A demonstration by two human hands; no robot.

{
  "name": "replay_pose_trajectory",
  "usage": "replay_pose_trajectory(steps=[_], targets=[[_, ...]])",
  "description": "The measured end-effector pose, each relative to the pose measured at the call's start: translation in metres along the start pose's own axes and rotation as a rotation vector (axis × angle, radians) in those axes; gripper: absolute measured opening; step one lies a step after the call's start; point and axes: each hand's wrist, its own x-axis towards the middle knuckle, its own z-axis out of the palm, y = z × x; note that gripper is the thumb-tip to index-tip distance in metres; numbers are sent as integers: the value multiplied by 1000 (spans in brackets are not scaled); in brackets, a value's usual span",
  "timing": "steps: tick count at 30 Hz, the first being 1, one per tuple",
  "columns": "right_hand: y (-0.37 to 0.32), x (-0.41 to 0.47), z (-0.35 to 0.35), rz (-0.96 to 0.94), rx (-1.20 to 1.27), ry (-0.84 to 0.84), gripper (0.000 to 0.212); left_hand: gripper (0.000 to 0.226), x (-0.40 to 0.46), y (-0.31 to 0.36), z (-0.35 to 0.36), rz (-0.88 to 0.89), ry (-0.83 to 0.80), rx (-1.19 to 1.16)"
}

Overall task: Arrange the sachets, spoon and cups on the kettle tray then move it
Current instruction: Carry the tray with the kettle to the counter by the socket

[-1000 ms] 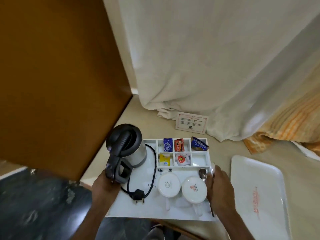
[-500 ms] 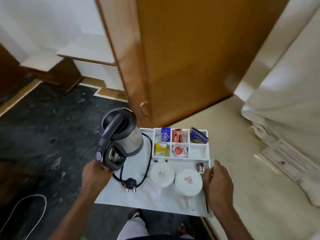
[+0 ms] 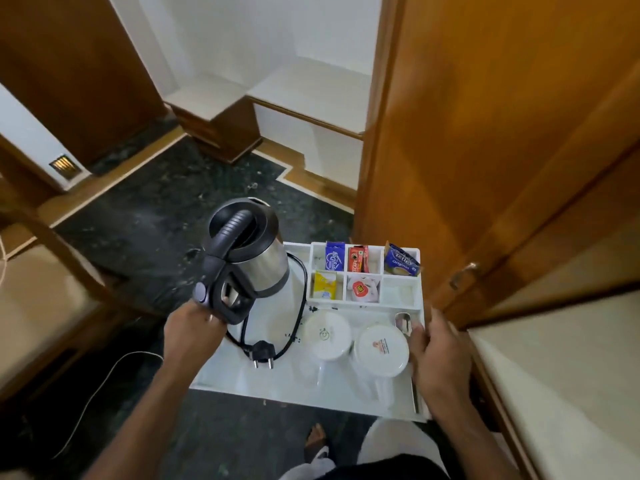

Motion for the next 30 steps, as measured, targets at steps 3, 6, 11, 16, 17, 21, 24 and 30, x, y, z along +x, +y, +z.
replay_pose_trajectory(steps=[3, 6, 11, 16, 17, 21, 24, 30], targets=[[-38, 37, 32, 20, 2, -30, 33, 30, 56, -7, -9, -3, 22, -16], [-67, 75, 58, 20, 6, -14, 36, 30, 109, -8, -7, 120, 8, 98], [-108, 169, 121, -25, 73, 43, 30, 32, 227, 15, 8, 107, 63, 37], [-150, 271, 161, -35, 100, 68, 17, 29, 336, 58, 13, 91, 102, -16], [-160, 293, 169, -41, 95, 93, 17, 28, 362, 69, 13, 89, 105, -34], [-198, 369, 189, -37, 89, 75, 23, 35, 444, 103, 17, 122, 104, -100], [-222, 414, 202, -22, 107, 67, 33, 41, 504, 124, 23, 216, 93, -83], [-268, 507, 239, 68, 83, 183, 33, 35, 643, 185, 49, 274, -11, -192]])
